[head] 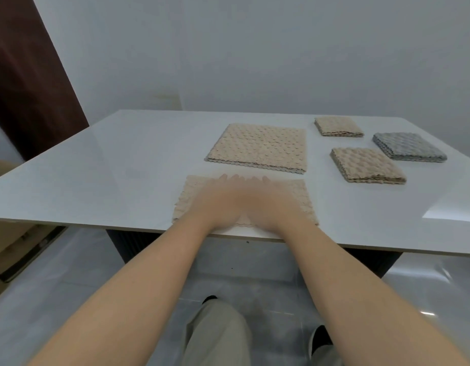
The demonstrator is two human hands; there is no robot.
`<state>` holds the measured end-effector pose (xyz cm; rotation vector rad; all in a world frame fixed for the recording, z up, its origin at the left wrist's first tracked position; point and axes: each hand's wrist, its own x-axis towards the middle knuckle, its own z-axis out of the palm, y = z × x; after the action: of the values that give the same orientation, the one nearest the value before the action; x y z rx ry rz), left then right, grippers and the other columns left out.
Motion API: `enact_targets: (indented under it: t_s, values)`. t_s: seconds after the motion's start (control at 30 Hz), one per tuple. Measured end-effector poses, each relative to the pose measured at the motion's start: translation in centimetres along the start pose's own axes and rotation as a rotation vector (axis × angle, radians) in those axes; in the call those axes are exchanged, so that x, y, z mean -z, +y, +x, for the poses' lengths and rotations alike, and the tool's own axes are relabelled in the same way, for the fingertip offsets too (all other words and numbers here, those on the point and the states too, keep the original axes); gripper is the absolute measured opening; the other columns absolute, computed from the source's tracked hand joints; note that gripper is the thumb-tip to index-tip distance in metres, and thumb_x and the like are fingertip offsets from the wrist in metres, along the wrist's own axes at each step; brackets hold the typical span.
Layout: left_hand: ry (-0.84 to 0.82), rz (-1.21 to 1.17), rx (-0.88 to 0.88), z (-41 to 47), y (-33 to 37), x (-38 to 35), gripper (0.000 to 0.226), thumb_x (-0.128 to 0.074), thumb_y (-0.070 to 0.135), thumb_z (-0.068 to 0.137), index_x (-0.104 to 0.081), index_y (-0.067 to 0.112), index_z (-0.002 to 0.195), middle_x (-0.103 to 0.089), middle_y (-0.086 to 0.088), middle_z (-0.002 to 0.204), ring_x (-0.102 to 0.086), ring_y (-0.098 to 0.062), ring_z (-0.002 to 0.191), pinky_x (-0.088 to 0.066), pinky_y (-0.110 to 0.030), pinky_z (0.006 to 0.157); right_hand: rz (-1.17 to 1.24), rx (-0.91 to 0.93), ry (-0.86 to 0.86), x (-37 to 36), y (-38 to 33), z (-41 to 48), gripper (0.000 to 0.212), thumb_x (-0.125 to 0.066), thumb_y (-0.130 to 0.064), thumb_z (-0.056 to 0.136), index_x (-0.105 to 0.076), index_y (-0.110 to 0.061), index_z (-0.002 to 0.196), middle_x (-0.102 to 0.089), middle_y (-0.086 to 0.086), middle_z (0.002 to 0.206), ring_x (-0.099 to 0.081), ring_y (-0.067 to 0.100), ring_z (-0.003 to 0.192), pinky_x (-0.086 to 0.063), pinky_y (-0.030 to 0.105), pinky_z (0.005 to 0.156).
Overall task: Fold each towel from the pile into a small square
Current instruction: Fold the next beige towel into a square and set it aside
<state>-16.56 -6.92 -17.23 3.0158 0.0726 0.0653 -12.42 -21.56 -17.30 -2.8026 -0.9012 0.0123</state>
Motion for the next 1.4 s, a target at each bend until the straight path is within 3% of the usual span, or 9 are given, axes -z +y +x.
enact_targets:
  t_s: [0.4,0.57,0.73,0.87,1.0,1.13,1.4]
  values:
    - [-0.056,-0.008,0.137,-0.9,-3.4,0.5,0.062,-0.009,0.049,0.107,-0.003,0.022,0.163,0.001,0.001,0.17,0.002,-0.021,0.157,0.0,-0.041,0.127,0.016,-0.196,-0.055,1.0,4.2,-1.6,0.062,-0.008,-0.043,0.107,-0.004,-0.016,0.162,0.0,-0.002,0.17,0.004,0.02,0.156,0.0,0.041,0.126]
    - [-0.055,-0.032,0.23,-1.6,-5.1,0.6,0.064,-0.009,0.05,0.106,0.0,0.019,0.162,0.006,-0.001,0.17,0.005,-0.022,0.157,0.0,-0.046,0.127,-0.004,-0.268,-0.064,1.4,5.3,-2.5,0.063,-0.007,-0.046,0.105,-0.001,-0.019,0.162,0.004,-0.006,0.17,0.008,0.022,0.156,0.004,0.051,0.125]
    - [-0.049,0.055,0.378,-2.4,-5.7,1.6,0.069,-0.009,0.048,0.106,0.002,0.009,0.161,0.007,-0.01,0.169,0.006,-0.027,0.156,0.002,-0.047,0.126,-0.134,-0.245,-0.087,3.3,4.3,-2.2,0.062,-0.011,-0.04,0.107,-0.003,-0.012,0.162,0.0,0.002,0.17,0.009,0.025,0.156,0.004,0.054,0.124]
    - [0.101,0.039,0.179,-1.0,-1.4,2.6,0.064,-0.018,0.039,0.108,-0.003,0.005,0.161,0.0,-0.012,0.17,0.0,-0.028,0.157,-0.005,-0.046,0.127,-0.085,-0.054,0.071,4.8,0.0,-0.7,0.058,-0.02,-0.03,0.109,-0.011,-0.008,0.161,-0.007,0.009,0.169,-0.002,0.028,0.156,-0.006,0.05,0.126]
    - [-0.001,0.001,0.006,-0.6,0.8,0.6,0.063,-0.026,0.032,0.106,-0.006,0.014,0.162,-0.004,-0.004,0.17,-0.005,-0.023,0.157,-0.008,-0.042,0.127,0.052,0.022,-0.009,1.6,-1.9,-0.3,0.056,-0.016,-0.034,0.109,-0.019,-0.013,0.161,-0.015,0.005,0.169,-0.009,0.023,0.156,-0.01,0.044,0.126]
    - [-0.018,0.01,0.007,-0.5,0.3,-0.1,0.057,-0.013,0.033,0.107,-0.008,0.019,0.162,-0.005,0.002,0.17,-0.003,-0.019,0.157,-0.006,-0.041,0.127,0.083,-0.014,-0.021,0.1,-1.0,-0.5,0.058,-0.011,-0.04,0.108,-0.017,-0.019,0.162,-0.015,-0.001,0.169,-0.008,0.018,0.156,-0.006,0.039,0.127]
    - [-0.038,-0.016,0.027,-0.6,-0.6,0.1,0.057,-0.01,0.043,0.108,-0.006,0.026,0.163,-0.002,0.007,0.17,0.001,-0.017,0.157,-0.002,-0.04,0.127,0.052,-0.043,-0.038,0.2,-0.2,-0.6,0.058,-0.01,-0.043,0.108,-0.013,-0.024,0.162,-0.009,-0.005,0.17,-0.003,0.018,0.156,-0.002,0.04,0.126]
